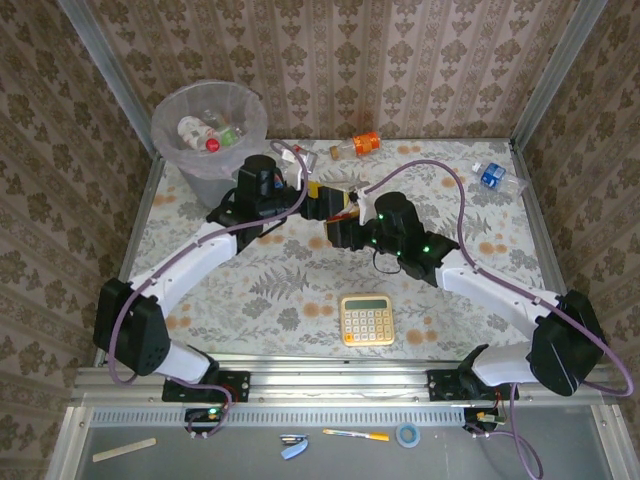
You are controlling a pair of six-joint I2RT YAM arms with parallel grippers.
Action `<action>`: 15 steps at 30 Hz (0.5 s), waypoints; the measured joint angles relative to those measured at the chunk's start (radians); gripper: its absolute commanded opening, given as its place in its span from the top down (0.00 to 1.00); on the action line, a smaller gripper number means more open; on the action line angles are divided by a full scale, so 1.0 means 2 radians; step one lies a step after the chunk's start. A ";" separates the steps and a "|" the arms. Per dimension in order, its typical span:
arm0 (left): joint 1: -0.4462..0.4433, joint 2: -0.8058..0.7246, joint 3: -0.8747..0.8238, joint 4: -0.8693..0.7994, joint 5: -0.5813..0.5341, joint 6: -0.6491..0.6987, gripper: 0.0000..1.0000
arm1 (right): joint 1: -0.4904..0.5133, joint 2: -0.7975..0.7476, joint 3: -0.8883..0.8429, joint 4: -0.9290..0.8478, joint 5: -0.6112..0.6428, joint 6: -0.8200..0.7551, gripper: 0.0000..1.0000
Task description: Throw the plastic bottles in the bin
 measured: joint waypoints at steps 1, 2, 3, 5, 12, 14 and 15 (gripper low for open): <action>-0.001 0.002 0.000 0.001 0.002 0.000 0.08 | 0.001 0.000 0.000 0.000 0.000 0.000 0.69; -0.001 0.004 0.000 0.002 0.004 -0.001 0.09 | 0.002 0.000 0.000 0.000 0.000 0.000 0.69; -0.002 0.006 0.001 0.002 0.005 -0.002 0.10 | 0.002 0.000 0.000 -0.001 0.000 0.000 0.69; -0.002 0.008 0.003 0.003 0.008 -0.003 0.12 | 0.002 0.000 0.000 -0.001 0.000 0.001 0.69; -0.005 0.012 0.008 0.007 0.027 -0.010 0.27 | 0.004 -0.013 -0.006 -0.004 0.000 0.002 0.69; -0.005 0.015 0.008 0.010 0.030 -0.013 0.33 | 0.004 -0.014 -0.008 -0.006 0.000 0.002 0.69; -0.005 0.016 0.008 0.010 0.032 -0.014 0.37 | 0.004 -0.014 -0.008 -0.008 0.000 0.002 0.69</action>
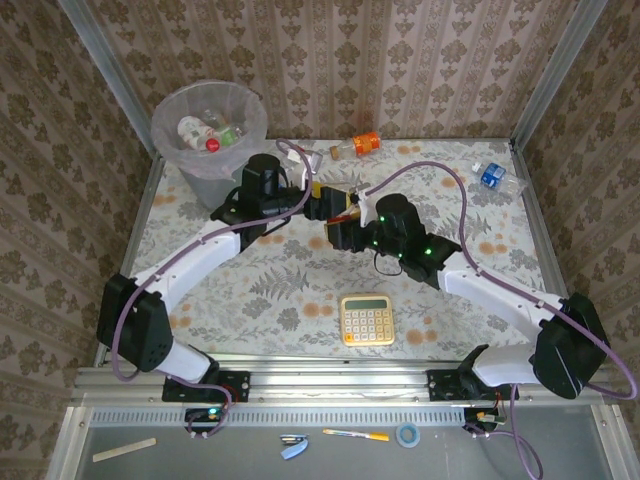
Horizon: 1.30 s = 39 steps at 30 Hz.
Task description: Throw the plastic bottles in the bin
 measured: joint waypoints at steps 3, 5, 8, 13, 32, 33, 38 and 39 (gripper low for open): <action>0.000 0.002 0.000 0.000 0.002 -0.002 0.48 | 0.000 0.000 0.000 -0.002 0.000 0.000 0.69; 0.000 0.002 0.000 0.000 0.002 -0.003 0.57 | 0.000 0.000 0.000 -0.002 0.000 0.000 0.68; 0.000 0.002 0.000 0.000 0.003 -0.003 0.66 | 0.000 0.000 0.000 -0.003 0.000 0.000 0.66; 0.000 0.002 0.000 0.000 0.003 -0.003 0.72 | 0.000 0.000 0.000 -0.003 0.000 0.002 0.58; 0.004 0.002 0.000 -0.007 -0.002 0.005 0.77 | 0.006 0.000 0.000 -0.004 -0.014 0.000 0.14; 0.005 0.002 0.000 -0.008 -0.003 0.005 0.77 | 0.007 0.000 0.000 -0.004 -0.015 0.000 0.12; 0.014 0.001 0.000 -0.013 -0.009 0.009 0.78 | 0.008 0.000 0.000 -0.004 -0.022 -0.002 0.01; 0.016 0.001 0.000 -0.016 -0.010 0.011 0.78 | 0.008 0.000 0.000 -0.004 -0.025 -0.002 0.00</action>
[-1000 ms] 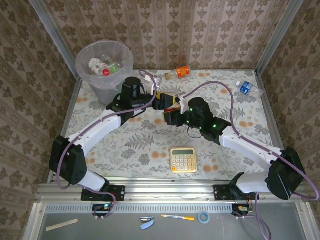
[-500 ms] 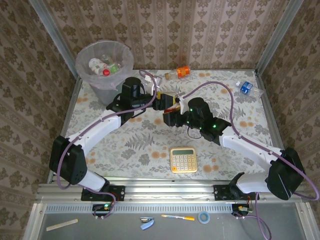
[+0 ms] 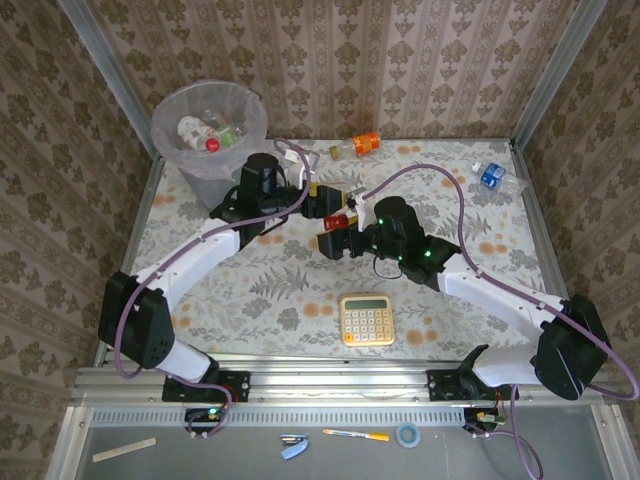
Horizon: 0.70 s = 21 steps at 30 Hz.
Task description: Throw the plastic bottles in the bin
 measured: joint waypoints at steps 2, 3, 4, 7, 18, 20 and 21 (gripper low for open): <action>0.004 -0.002 0.000 -0.006 -0.004 0.004 0.78 | 0.001 0.000 0.000 0.000 -0.003 0.000 0.00; 0.005 -0.003 0.000 -0.008 -0.005 0.007 0.79 | 0.001 0.000 0.000 0.000 -0.004 0.000 0.00; 0.007 -0.005 0.000 -0.011 -0.006 0.009 0.79 | 0.001 0.001 0.000 0.000 -0.004 0.000 0.00; 0.010 -0.014 0.000 -0.013 -0.011 0.016 0.79 | 0.001 0.001 0.000 0.000 -0.008 0.000 0.00; 0.034 -0.045 -0.016 -0.015 -0.032 0.037 0.80 | 0.001 0.006 0.000 -0.019 -0.016 -0.004 0.00; 0.038 -0.046 -0.017 -0.016 -0.036 0.038 0.80 | 0.001 0.006 0.000 -0.024 -0.017 -0.008 0.00; 0.039 -0.046 -0.018 -0.016 -0.038 0.040 0.80 | 0.001 0.007 0.000 -0.026 -0.017 -0.010 0.00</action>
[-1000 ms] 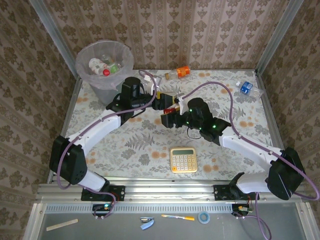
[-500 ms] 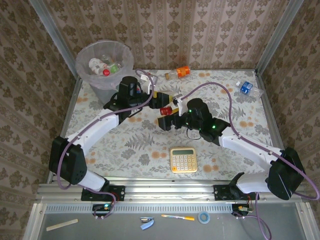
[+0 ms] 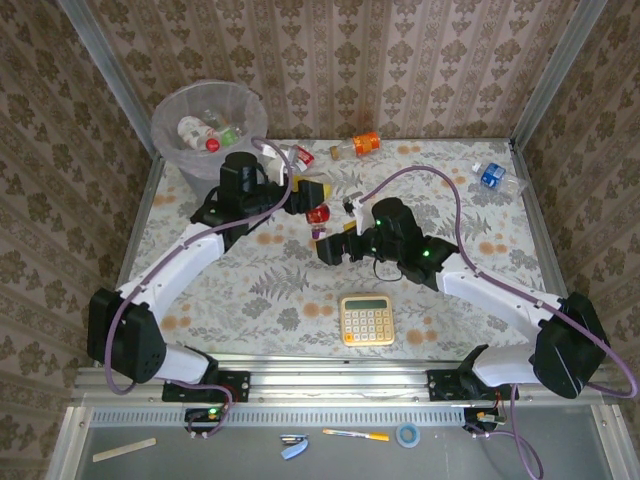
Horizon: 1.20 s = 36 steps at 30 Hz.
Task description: Throw the plastic bottles in the bin
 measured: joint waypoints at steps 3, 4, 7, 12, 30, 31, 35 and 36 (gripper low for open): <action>0.001 -0.002 -0.002 -0.007 -0.006 0.006 0.80 | 0.000 0.001 0.000 -0.001 -0.001 -0.003 0.00; 0.001 -0.002 -0.003 -0.009 -0.007 0.007 0.80 | -0.001 0.001 0.000 -0.001 -0.002 -0.003 0.00; 0.004 -0.003 -0.004 -0.018 -0.012 0.010 0.80 | -0.005 0.002 0.000 -0.001 -0.005 -0.004 0.00; 0.008 -0.008 -0.005 -0.022 -0.020 0.011 0.81 | -0.013 0.007 0.000 -0.007 -0.013 -0.004 0.00; 0.010 -0.068 -0.023 -0.034 -0.060 0.030 0.82 | -0.043 0.019 -0.003 -0.027 -0.041 -0.007 0.00; 0.012 -0.074 -0.025 -0.038 -0.062 0.032 0.83 | -0.043 0.019 -0.003 -0.027 -0.041 -0.007 0.00; 0.028 -0.095 -0.032 -0.055 -0.071 0.037 0.83 | -0.044 0.019 -0.003 -0.034 -0.041 -0.007 0.00; 0.033 -0.101 -0.033 -0.057 -0.075 0.038 0.83 | -0.044 0.018 -0.003 -0.037 -0.041 -0.007 0.00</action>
